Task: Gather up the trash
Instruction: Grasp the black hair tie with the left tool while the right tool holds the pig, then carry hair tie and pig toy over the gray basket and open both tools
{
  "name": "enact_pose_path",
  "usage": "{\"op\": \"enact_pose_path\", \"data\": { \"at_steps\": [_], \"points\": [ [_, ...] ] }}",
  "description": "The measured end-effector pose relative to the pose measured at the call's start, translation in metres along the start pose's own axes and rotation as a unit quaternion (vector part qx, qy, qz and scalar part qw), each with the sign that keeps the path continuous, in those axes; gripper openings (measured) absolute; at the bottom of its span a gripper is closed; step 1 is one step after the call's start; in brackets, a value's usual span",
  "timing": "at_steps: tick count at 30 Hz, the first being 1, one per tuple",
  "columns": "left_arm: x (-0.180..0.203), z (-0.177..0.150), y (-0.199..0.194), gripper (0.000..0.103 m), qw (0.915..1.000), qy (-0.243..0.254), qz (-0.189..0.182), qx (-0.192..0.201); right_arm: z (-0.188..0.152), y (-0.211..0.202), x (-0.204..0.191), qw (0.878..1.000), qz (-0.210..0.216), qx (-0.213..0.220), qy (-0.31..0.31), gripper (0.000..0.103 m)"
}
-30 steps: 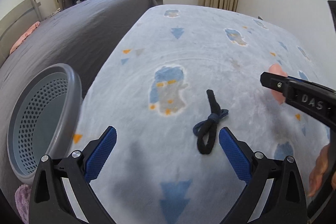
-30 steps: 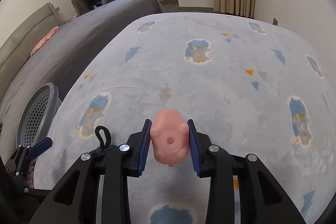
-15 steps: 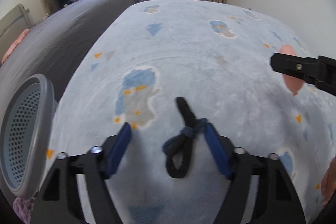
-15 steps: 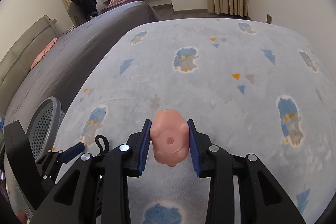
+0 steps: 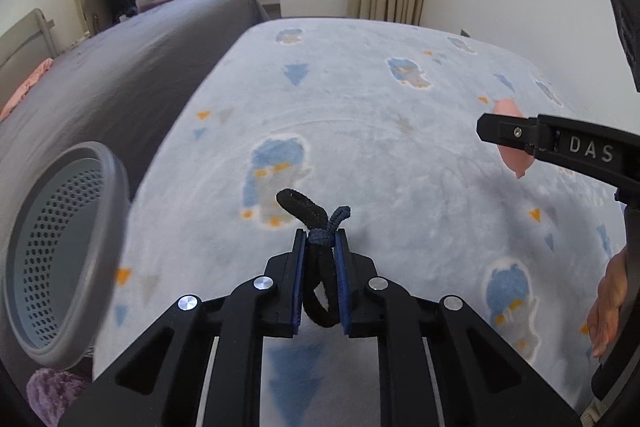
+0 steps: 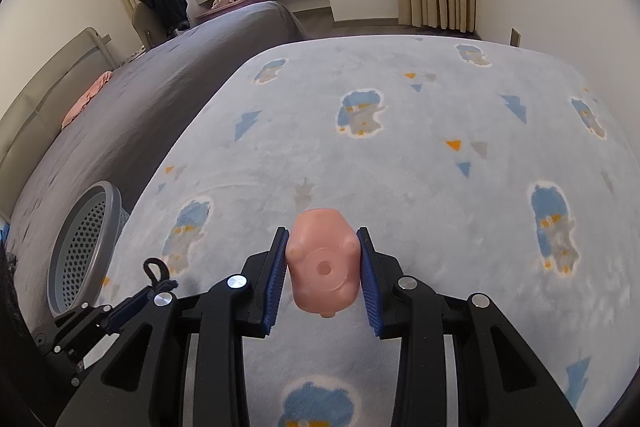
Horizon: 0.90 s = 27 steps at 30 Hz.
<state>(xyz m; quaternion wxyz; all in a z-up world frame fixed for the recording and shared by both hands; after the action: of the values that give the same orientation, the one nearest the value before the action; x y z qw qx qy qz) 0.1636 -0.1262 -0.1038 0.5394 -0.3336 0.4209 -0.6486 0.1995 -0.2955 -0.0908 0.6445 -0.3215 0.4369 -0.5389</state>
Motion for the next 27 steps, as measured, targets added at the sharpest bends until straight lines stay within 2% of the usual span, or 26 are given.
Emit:
{"op": "enact_pose_path", "data": {
  "at_steps": [14, 21, 27],
  "points": [
    [-0.073, -0.029, -0.058, 0.014, 0.9984, -0.029, 0.008, 0.049, -0.036, 0.007, -0.039, 1.000, 0.003, -0.019, -0.013, 0.033],
    [-0.135, -0.058, -0.070, 0.014, 0.9963, -0.067, 0.006, 0.052, -0.062, 0.008, -0.078, 0.999, 0.002, -0.026, -0.020, 0.033],
    [-0.186, -0.078, -0.065, 0.014, 0.9948, -0.091, 0.015, 0.043, -0.081, 0.014, -0.140, 0.999, 0.018, -0.026, -0.042, 0.033]
  ]
}}
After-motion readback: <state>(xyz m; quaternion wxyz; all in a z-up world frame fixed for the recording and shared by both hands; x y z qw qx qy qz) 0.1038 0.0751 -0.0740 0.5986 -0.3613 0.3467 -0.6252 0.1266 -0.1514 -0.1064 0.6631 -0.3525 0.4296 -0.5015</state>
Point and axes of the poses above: each gripper's, at about its wrist camera, not at the fingertips, and y roughly the way its jaws point, x to its right, z to its top, the point moved 4 cm from there along y, roughly the way its jaws point, and after that the axes turned 14 degrees about -x, right-handed, at the moved point
